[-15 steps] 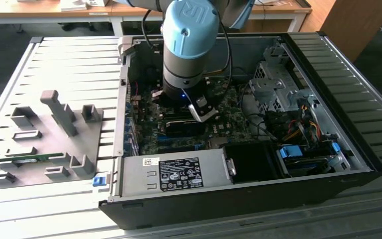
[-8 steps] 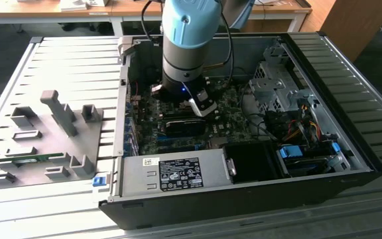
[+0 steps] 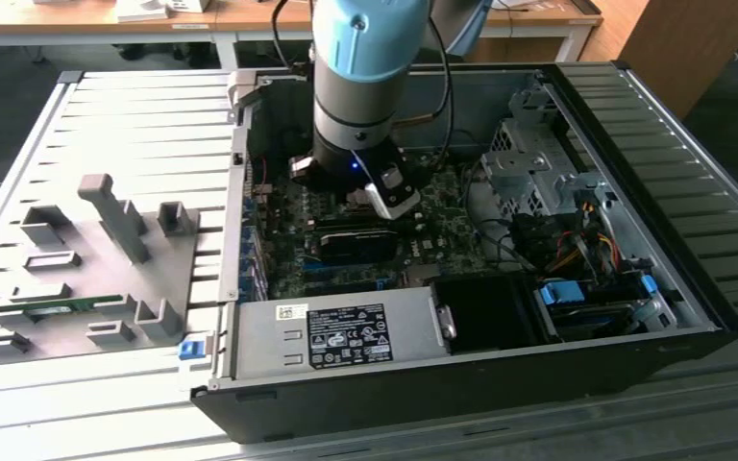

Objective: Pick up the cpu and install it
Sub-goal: 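Install the second cpu locking lever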

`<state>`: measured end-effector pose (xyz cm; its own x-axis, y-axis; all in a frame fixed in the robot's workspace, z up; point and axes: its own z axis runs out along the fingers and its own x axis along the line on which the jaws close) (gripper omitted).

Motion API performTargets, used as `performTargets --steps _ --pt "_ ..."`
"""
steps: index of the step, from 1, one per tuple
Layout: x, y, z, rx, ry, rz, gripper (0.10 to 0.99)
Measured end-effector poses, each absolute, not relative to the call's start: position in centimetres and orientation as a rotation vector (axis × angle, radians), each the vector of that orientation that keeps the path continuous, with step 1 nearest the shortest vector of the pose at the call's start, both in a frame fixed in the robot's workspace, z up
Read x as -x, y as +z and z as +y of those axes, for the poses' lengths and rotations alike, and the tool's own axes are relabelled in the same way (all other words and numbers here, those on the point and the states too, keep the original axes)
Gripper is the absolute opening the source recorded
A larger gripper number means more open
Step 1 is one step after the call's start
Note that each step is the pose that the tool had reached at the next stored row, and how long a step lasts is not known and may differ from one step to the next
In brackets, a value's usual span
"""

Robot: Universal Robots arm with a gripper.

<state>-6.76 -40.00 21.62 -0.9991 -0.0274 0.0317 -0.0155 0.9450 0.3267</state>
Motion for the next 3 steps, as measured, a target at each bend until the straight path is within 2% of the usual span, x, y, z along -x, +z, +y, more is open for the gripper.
performTargets --steps 3 --pt "6.76 21.95 -40.0 -0.034 -0.514 -3.063 0.106"
